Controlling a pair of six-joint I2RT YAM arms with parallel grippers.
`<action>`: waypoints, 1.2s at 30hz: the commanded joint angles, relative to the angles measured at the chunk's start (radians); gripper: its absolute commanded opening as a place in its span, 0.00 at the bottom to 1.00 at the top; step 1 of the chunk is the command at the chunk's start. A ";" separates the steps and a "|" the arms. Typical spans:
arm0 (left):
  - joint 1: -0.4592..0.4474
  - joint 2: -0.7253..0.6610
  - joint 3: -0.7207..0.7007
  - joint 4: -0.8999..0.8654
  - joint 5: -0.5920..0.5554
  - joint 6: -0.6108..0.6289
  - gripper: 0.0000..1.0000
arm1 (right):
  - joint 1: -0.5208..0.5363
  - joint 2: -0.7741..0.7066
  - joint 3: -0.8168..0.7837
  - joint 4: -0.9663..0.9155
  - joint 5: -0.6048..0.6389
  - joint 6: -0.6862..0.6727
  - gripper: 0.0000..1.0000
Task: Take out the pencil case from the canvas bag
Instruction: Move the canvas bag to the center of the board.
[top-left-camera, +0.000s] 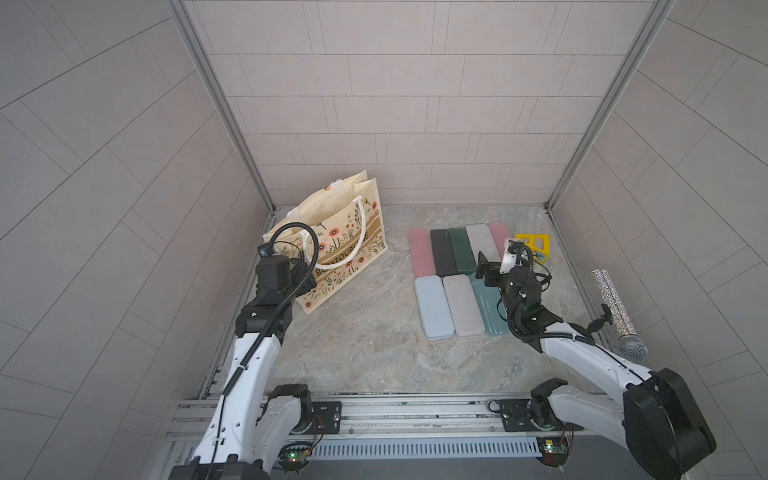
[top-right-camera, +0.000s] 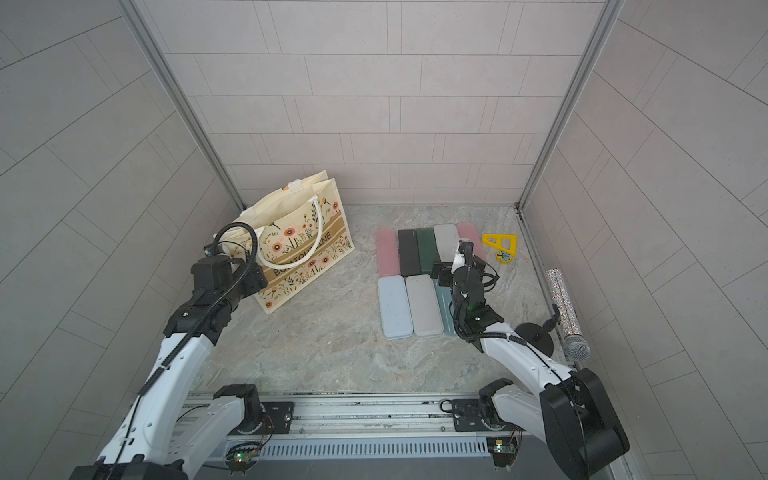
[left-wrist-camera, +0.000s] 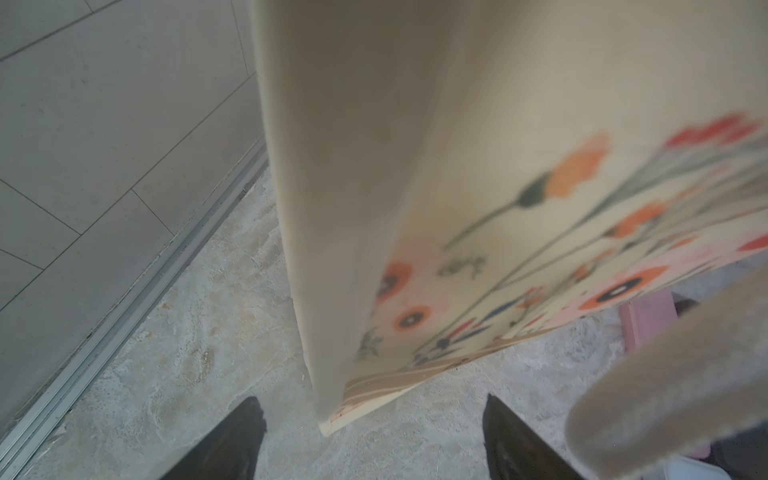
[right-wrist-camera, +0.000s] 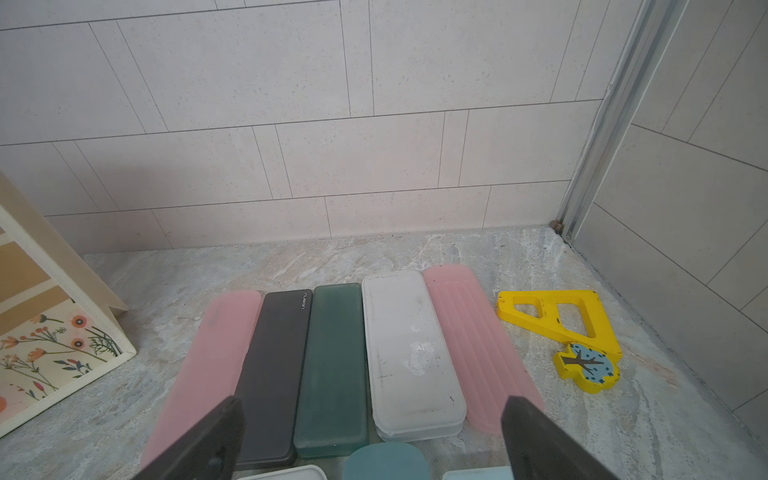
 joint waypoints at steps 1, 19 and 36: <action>0.021 0.034 -0.022 0.146 0.047 -0.020 0.84 | 0.009 -0.007 0.007 0.028 -0.015 -0.004 1.00; -0.347 0.205 -0.045 0.542 0.405 -0.044 0.84 | 0.012 -0.009 -0.001 0.024 -0.012 -0.002 1.00; -0.559 0.298 0.005 0.664 0.479 -0.030 0.89 | -0.001 -0.004 -0.018 0.034 0.008 0.024 1.00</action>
